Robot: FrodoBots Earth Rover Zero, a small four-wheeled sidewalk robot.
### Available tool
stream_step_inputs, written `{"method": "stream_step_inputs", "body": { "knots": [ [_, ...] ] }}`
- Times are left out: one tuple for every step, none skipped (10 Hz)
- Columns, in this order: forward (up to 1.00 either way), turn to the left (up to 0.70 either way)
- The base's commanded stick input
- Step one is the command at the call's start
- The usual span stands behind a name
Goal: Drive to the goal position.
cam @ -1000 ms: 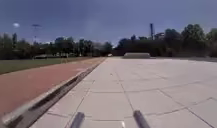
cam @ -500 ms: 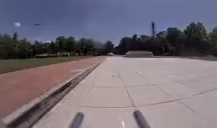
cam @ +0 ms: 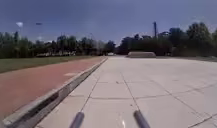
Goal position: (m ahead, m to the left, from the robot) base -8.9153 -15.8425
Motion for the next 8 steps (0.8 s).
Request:
{"method": "stream_step_inputs", "body": {
  "knots": [
    [1.00,0.00],
    [1.00,0.00],
    [1.00,0.00],
    [1.00,0.00],
    [1.00,0.00],
    [1.00,0.00],
    [1.00,0.00],
    [1.00,0.00]
  ]
}}
